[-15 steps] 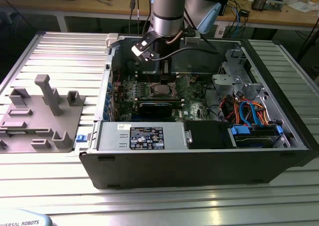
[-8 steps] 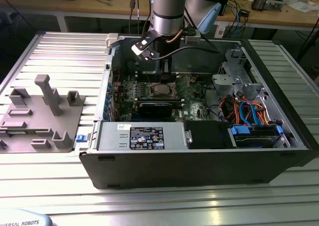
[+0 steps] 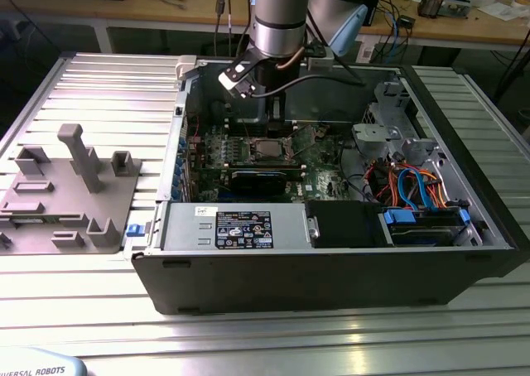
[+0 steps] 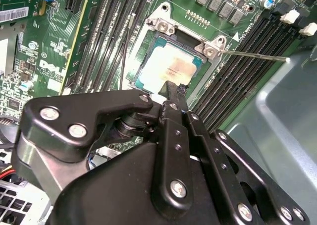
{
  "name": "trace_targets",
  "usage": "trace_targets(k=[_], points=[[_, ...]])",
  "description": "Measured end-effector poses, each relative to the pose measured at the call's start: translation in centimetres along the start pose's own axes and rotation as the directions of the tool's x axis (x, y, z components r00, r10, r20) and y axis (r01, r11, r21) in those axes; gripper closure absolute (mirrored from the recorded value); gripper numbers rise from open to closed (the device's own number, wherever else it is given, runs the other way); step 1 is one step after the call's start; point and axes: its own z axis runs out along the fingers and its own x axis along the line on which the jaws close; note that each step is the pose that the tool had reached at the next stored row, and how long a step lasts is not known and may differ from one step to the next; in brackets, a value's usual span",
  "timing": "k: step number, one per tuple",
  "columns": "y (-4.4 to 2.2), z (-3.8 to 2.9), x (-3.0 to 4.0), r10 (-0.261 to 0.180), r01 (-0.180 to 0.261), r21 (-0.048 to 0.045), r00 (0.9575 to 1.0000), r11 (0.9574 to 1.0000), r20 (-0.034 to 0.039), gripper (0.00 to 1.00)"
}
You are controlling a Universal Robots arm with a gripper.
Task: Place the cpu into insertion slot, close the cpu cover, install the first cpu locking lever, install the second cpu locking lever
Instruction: 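Place the cpu into insertion slot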
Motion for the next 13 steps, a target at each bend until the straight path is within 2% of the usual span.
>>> trace_targets(k=[13], points=[[0.11,-0.29,-0.01,0.000,0.000,0.0021,1.0000,1.0000,0.0001,0.89]])
